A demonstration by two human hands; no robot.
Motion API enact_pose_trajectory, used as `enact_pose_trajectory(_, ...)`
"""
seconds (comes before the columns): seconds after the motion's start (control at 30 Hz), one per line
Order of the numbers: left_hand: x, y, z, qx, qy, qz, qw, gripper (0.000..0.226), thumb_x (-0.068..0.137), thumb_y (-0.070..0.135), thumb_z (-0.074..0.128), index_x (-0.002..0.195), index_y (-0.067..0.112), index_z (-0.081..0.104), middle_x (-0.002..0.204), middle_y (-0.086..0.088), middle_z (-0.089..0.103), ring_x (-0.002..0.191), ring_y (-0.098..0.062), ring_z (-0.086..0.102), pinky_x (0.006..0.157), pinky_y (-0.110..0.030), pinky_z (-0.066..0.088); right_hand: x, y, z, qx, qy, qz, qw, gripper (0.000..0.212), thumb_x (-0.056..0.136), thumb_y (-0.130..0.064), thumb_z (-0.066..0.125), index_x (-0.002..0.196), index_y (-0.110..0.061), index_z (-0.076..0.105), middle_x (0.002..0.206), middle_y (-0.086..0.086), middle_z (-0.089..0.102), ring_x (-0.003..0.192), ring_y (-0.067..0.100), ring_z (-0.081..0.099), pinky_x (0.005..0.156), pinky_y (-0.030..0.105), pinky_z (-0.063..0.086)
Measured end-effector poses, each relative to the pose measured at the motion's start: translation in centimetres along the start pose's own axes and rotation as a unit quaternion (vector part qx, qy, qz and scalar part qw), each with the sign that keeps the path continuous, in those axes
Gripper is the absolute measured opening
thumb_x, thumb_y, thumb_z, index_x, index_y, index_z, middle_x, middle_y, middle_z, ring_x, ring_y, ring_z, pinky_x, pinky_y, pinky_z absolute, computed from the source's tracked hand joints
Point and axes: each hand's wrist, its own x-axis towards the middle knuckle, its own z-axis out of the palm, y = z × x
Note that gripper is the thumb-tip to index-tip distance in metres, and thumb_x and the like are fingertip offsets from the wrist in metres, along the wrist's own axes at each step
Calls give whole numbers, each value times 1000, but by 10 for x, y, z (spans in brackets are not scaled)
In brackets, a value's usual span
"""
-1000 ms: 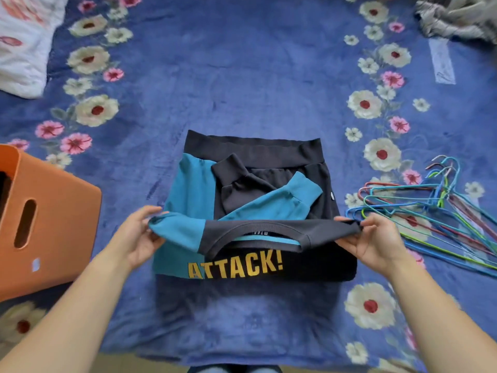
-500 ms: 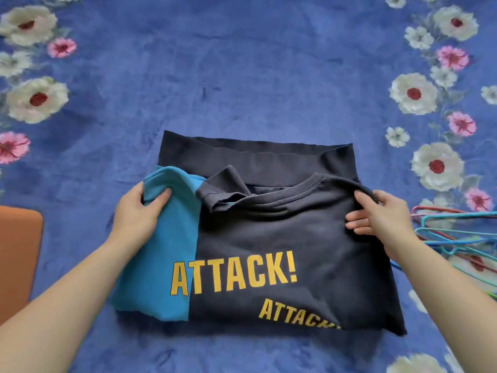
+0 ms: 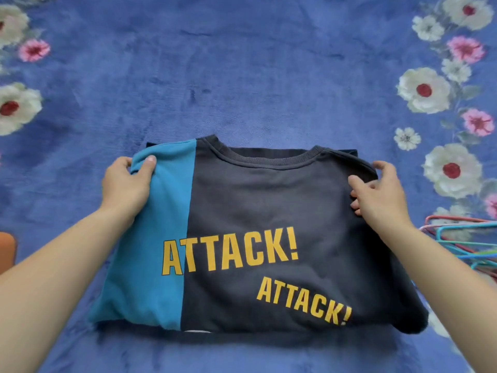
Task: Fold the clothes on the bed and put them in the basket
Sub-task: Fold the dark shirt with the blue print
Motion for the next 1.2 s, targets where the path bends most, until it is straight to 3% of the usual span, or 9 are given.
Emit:
enact_pose_trajectory(0.17, -23, -9, 10, 92, 125, 183, 971, 51, 96, 36, 51, 140, 13, 38, 134, -14, 44, 125, -32, 41, 101, -45, 31, -41, 7, 17, -184, 36, -224, 956, 63, 91, -35, 49, 150, -19, 30, 143, 9, 45, 133, 28, 38, 108, 45, 28)
enact_pose_trajectory(0.3, -62, -37, 44, 274, -1, 368, 889, 55, 95, 47, 33, 147, 31, 33, 158, -11, 19, 146, -27, 14, 114, -46, 8, -38, 32, 40, -372, -59, -241, 895, 65, 91, -61, 15, 152, -47, 0, 164, -1, -6, 149, 22, -14, 116, 50, -9)
enact_pose_trajectory(0.43, -49, -69, 49, 346, -34, 297, 889, 68, 92, 62, 17, 154, 34, 18, 163, -5, 3, 150, -21, -2, 119, -44, -1, -7, 50, 36, -390, -70, -187, 899, 62, 92, -66, 11, 150, -50, -5, 164, -6, -11, 148, 18, -19, 119, 50, -9)
enact_pose_trajectory(0.57, -60, -70, 45, 304, -35, 285, 908, 67, 93, 60, 17, 154, 34, 14, 163, -4, -2, 149, -17, -7, 118, -39, -6, -21, 47, 28, -340, -59, -203, 917, 59, 101, -49, 33, 155, -32, 17, 164, 0, 5, 151, 20, -4, 121, 46, -1)
enact_pose_trajectory(0.77, -129, -132, 9, 184, 89, 73, 976, 57, 99, 39, 42, 150, 19, 27, 151, -14, 28, 137, -33, 25, 110, -56, 16, -109, 90, -10, -189, 75, -99, 974, 63, 88, -36, 57, 142, -8, 39, 142, 12, 44, 132, 30, 38, 106, 51, 29)
enact_pose_trajectory(0.87, -167, -160, -14, 97, 94, -62, 989, 48, 99, 32, 50, 141, 11, 39, 143, -17, 38, 132, -34, 29, 108, -53, 21, -142, 116, -26, -76, 80, 31, 993, 54, 88, -32, 68, 132, -8, 48, 131, 13, 51, 122, 29, 47, 102, 44, 35)
enact_pose_trajectory(0.93, -171, -171, -24, 11, 104, -61, 993, 39, 98, 29, 55, 129, 7, 48, 129, -17, 47, 121, -32, 41, 105, -43, 30, -152, 122, -33, 22, 82, 78, 993, 33, 86, -36, 72, 107, -15, 59, 104, 6, 61, 94, 21, 57, 85, 36, 43)
enact_pose_trajectory(1.07, -156, -164, -40, -197, 56, -120, 971, 26, 96, 36, 58, 115, 21, 49, 95, 6, 57, 81, -17, 57, 70, -31, 46, -157, 119, -46, 241, 9, 183, 953, 16, 83, -31, 74, 82, -26, 59, 87, -8, 64, 84, 10, 59, 76, 33, 45)
enact_pose_trajectory(1.2, -143, -154, -49, -224, -73, -163, 958, 25, 95, 35, 60, 110, 20, 47, 97, 5, 59, 79, -13, 62, 67, -28, 53, -148, 116, -60, 225, -114, 266, 931, 16, 84, -34, 72, 89, -28, 59, 91, -6, 63, 87, 16, 60, 74, 34, 50)
